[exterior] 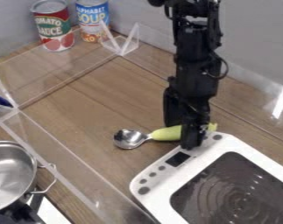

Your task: Put green spoon on the white and black stove top

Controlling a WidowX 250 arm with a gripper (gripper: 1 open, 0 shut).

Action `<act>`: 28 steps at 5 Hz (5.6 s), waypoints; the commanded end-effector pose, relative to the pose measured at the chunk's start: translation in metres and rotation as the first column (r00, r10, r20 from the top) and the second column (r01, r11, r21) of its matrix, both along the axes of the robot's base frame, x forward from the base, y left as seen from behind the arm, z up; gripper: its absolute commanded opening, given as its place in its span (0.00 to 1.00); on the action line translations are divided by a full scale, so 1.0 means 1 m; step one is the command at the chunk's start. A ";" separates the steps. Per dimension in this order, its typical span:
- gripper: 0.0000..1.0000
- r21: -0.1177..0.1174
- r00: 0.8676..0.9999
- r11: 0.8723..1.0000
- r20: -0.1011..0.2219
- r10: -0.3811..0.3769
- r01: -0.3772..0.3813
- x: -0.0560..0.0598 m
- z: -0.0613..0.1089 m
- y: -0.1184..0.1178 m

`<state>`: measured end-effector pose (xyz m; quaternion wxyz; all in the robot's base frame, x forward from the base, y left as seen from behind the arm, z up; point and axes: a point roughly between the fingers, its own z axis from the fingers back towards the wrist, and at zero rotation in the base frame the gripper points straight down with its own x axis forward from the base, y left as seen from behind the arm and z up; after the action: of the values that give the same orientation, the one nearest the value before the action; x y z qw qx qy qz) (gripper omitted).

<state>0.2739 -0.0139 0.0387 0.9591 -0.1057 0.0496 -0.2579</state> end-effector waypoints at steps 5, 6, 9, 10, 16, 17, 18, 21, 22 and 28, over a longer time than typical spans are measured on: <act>0.00 -0.024 0.997 0.997 0.023 -0.072 0.072 0.003 0.008 0.003; 1.00 -0.022 0.997 0.996 0.020 -0.081 0.082 0.003 0.006 0.008; 0.00 -0.008 0.994 0.995 0.013 -0.104 0.104 0.004 0.011 0.020; 0.00 -0.006 0.994 0.994 0.014 -0.109 0.109 0.005 0.012 0.024; 1.00 -0.010 0.984 0.984 0.012 -0.177 0.177 0.013 0.008 0.016; 1.00 -0.007 0.982 0.982 0.012 -0.189 0.189 0.014 0.007 0.014; 1.00 -0.005 0.980 0.980 0.011 -0.199 0.199 0.016 0.007 0.013; 1.00 0.003 0.973 0.973 0.008 -0.229 0.229 0.020 0.007 0.009; 1.00 0.008 0.971 0.971 0.008 -0.240 0.240 0.021 0.007 0.007; 1.00 0.047 0.957 0.956 0.025 -0.290 0.289 0.030 0.009 0.012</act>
<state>0.2933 0.0009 0.0379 0.9169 -0.0852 0.0760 -0.3823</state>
